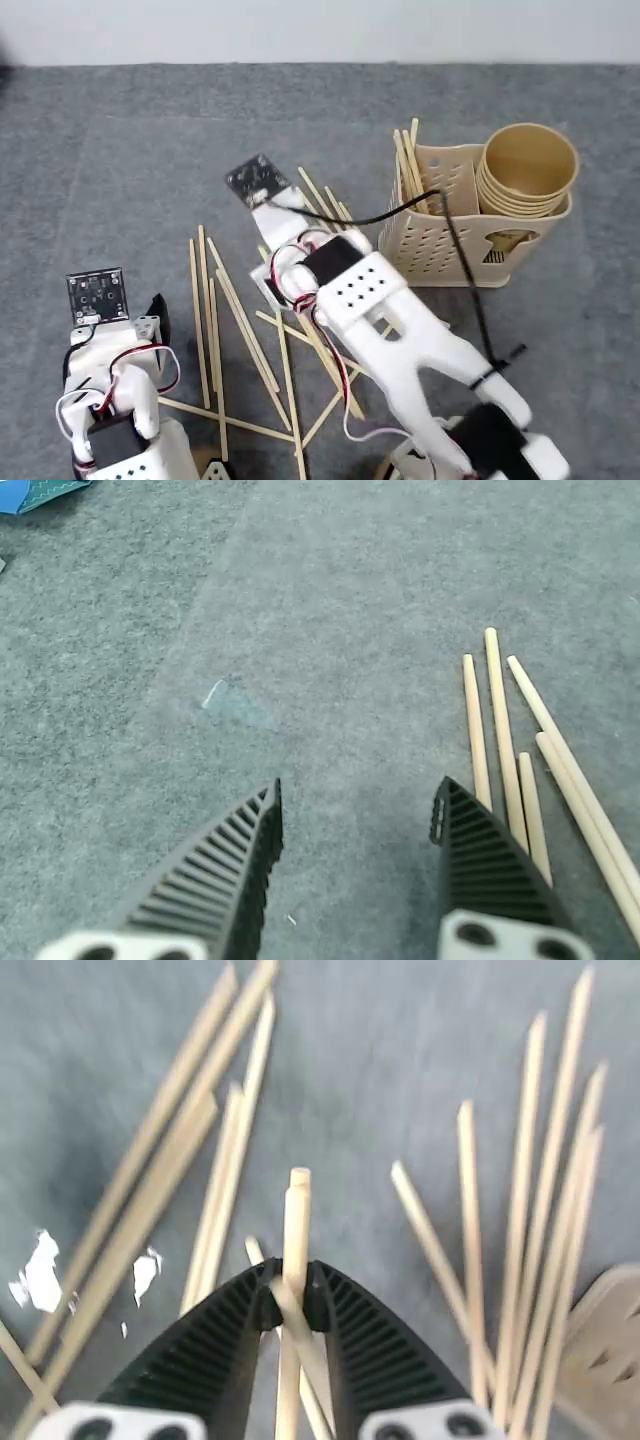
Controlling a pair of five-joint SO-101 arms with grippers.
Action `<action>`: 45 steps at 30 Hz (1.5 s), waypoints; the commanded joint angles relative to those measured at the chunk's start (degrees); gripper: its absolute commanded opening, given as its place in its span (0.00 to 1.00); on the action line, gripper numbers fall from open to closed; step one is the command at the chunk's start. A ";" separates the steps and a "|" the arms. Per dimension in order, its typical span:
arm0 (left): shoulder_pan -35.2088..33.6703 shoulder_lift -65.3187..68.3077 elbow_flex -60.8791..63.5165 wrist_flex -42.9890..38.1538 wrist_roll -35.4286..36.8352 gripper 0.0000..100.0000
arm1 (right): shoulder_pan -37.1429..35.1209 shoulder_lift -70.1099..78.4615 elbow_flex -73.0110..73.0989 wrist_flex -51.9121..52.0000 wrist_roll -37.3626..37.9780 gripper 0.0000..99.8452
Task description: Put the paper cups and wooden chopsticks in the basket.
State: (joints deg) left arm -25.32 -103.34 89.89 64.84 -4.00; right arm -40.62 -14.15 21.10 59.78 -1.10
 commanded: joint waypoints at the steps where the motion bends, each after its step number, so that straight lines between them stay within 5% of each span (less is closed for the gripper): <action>1: -0.09 -0.88 -0.48 -1.32 -0.53 0.23 | 1.45 -5.85 -7.56 -0.13 0.35 0.01; 17: -0.09 -0.88 -0.48 -1.32 -0.53 0.23 | 8.66 -19.65 -24.00 -1.01 0.70 0.01; 32: -0.09 -0.88 -0.48 -1.32 -0.53 0.23 | 25.63 -26.59 -25.76 -18.15 7.30 0.01; 45: -0.09 -0.88 -0.48 -1.32 -0.53 0.23 | 33.27 -37.58 11.96 -46.99 8.97 0.01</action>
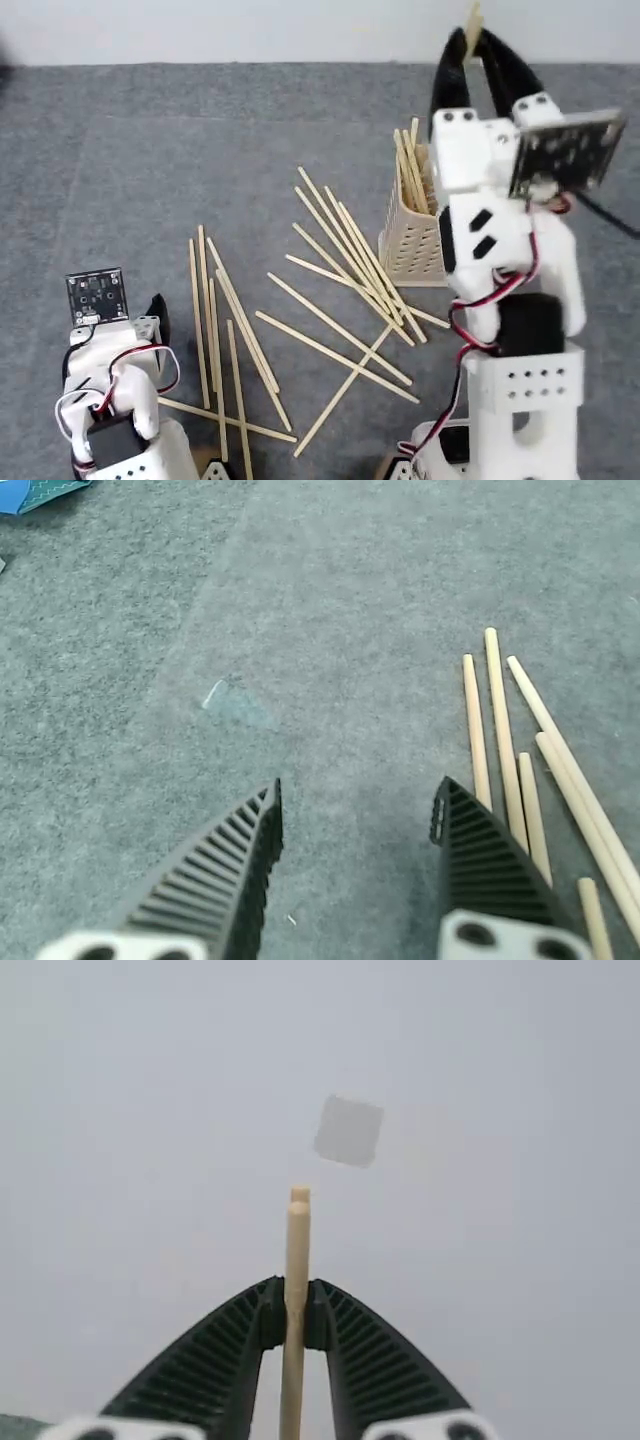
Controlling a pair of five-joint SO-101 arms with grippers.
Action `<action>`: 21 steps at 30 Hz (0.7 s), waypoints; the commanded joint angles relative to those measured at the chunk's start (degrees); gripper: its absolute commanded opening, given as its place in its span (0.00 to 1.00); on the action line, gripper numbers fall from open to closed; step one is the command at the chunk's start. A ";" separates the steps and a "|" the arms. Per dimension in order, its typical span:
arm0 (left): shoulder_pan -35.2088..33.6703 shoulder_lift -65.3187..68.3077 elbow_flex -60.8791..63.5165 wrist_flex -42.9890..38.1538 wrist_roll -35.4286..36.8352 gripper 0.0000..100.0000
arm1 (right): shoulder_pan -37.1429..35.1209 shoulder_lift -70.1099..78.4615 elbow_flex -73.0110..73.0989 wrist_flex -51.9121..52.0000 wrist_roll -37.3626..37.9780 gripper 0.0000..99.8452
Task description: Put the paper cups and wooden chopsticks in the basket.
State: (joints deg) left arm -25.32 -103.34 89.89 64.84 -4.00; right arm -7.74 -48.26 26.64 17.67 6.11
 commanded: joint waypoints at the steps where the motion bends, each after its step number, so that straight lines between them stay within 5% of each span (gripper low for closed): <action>1: -0.09 -0.88 -0.48 -1.32 -0.53 0.23 | 0.40 -3.65 8.44 -5.23 2.11 0.01; 10: 0.00 -0.88 -0.48 -1.32 -0.53 0.23 | 0.75 -3.47 15.65 -4.00 2.02 0.01; 16: 0.00 -0.88 -0.48 -1.32 -0.53 0.23 | 0.48 -3.38 10.46 9.01 1.58 0.17; 21: 0.00 -0.88 -0.48 -1.32 -0.53 0.23 | -0.57 -3.38 0.88 19.74 -0.53 0.14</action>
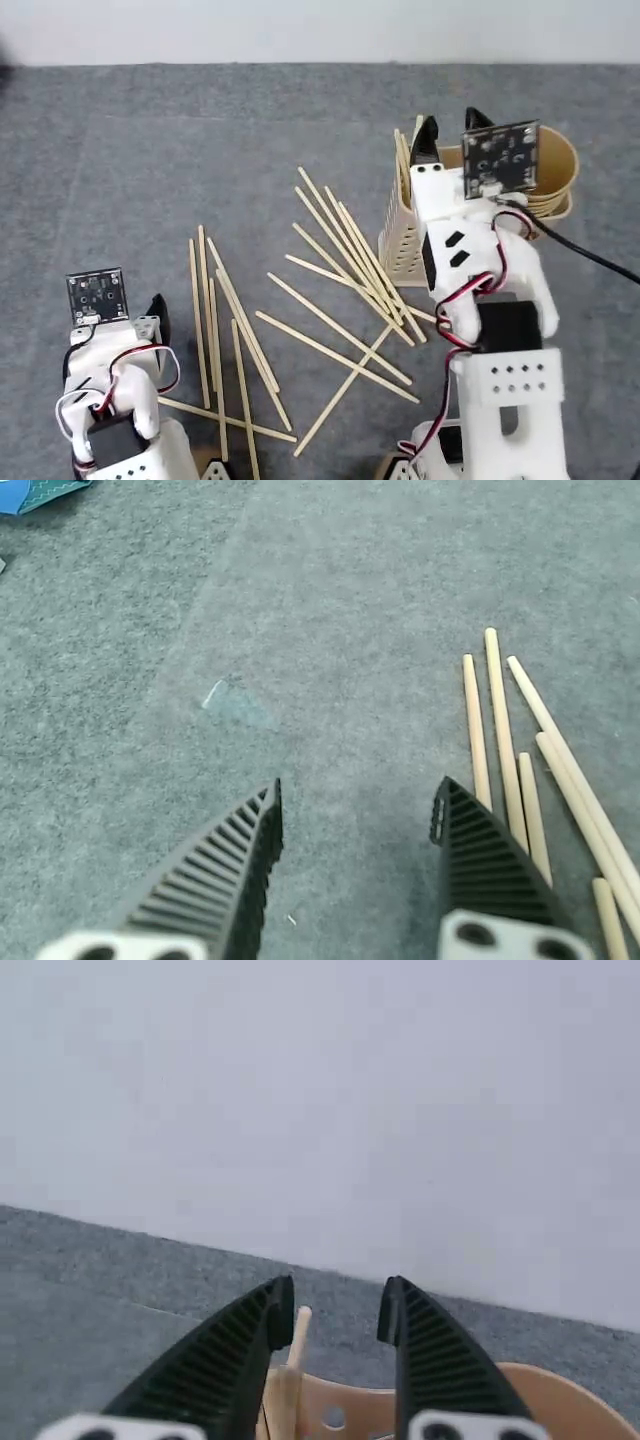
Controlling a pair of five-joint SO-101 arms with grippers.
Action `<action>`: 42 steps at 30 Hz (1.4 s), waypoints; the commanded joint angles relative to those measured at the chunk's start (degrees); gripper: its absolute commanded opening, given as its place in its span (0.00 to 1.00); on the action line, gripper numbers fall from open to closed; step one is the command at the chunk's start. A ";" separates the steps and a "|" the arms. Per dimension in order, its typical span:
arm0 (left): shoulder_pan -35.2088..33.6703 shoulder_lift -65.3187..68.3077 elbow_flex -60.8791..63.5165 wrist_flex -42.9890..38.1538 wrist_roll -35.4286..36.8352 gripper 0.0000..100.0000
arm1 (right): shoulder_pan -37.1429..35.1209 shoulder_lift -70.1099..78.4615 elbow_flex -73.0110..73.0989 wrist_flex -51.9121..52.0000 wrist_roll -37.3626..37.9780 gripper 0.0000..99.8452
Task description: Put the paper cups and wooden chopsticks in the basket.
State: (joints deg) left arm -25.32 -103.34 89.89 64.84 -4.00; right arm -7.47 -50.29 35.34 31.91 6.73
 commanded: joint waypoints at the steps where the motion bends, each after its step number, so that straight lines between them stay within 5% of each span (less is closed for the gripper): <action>1: 0.00 -0.88 -0.48 -1.32 -0.53 0.23 | -2.33 -1.36 -9.58 8.48 -0.97 0.14; 9: 0.00 -0.88 -0.48 -1.32 -0.53 0.23 | -18.07 1.63 -12.66 29.93 -0.97 0.14; 17: 0.00 -0.88 -0.48 -1.23 -0.53 0.23 | -26.51 18.86 -12.48 44.00 -0.88 0.15; 26: 0.00 -0.88 -0.48 -1.32 -0.53 0.23 | -31.60 38.20 -12.75 41.45 -0.97 0.40; 42: 0.00 -0.88 -0.40 -1.32 -0.53 0.23 | -36.62 59.74 -12.84 23.96 -1.05 0.41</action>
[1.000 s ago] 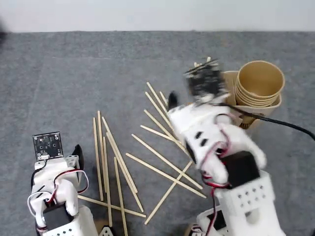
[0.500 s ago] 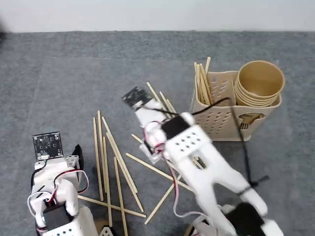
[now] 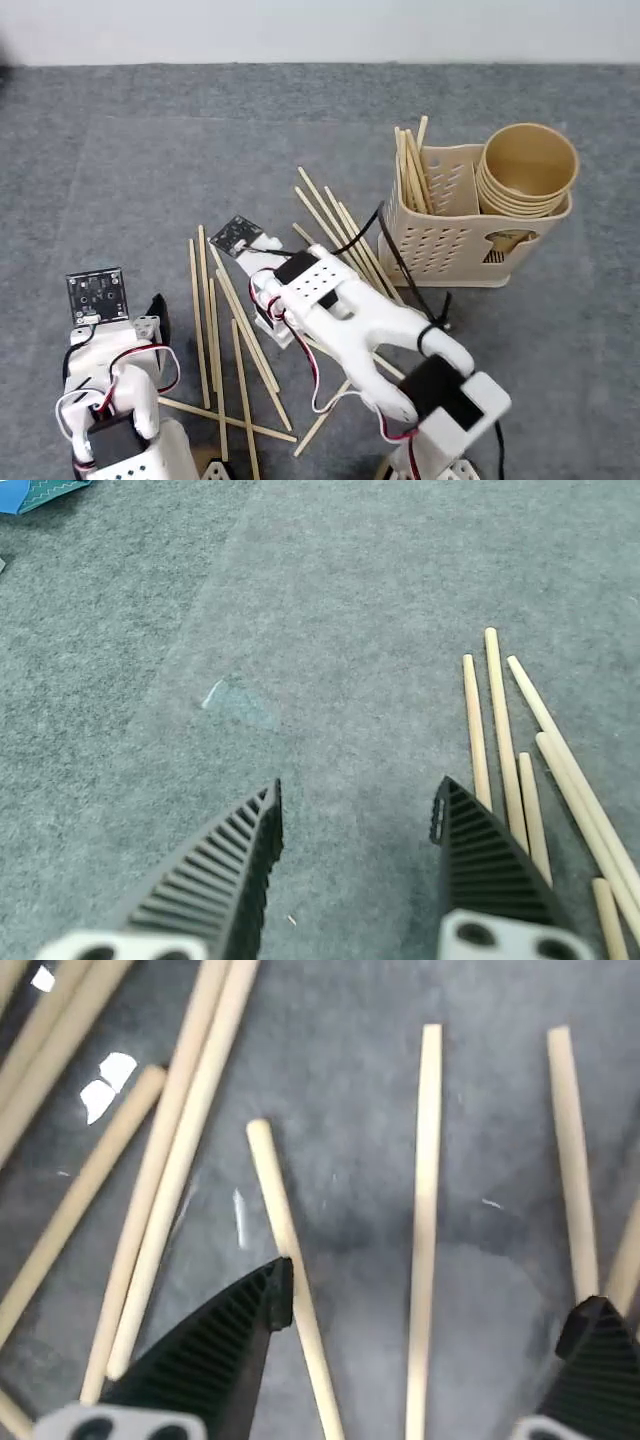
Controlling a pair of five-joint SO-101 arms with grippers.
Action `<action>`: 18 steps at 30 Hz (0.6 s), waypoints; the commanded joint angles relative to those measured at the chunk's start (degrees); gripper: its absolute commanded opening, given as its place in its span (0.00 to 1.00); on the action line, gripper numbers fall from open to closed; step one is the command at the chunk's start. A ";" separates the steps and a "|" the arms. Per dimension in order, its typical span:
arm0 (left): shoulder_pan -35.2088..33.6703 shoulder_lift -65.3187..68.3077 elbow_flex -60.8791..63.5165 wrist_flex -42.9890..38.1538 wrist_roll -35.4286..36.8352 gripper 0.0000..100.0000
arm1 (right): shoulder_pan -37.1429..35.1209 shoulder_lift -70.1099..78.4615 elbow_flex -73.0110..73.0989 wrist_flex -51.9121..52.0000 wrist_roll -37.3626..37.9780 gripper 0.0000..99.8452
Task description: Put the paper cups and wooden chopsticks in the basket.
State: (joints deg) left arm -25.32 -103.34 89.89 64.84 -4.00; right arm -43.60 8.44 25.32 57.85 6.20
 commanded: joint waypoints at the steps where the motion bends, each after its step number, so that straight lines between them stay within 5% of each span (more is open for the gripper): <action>1: 0.00 -0.88 -0.40 -1.32 -0.53 0.23 | -0.48 1.63 -2.81 -2.51 -0.53 0.41; 9: 0.00 -0.88 -0.40 -1.32 -0.53 0.23 | -0.48 5.67 -2.81 -3.12 -0.44 0.39; 18: 0.00 -0.88 -0.40 -1.32 -0.53 0.23 | -0.40 6.46 -2.81 -3.03 -0.44 0.04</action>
State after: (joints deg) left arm -25.32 -103.34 89.89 64.84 -4.00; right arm -43.16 13.27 22.77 55.12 6.29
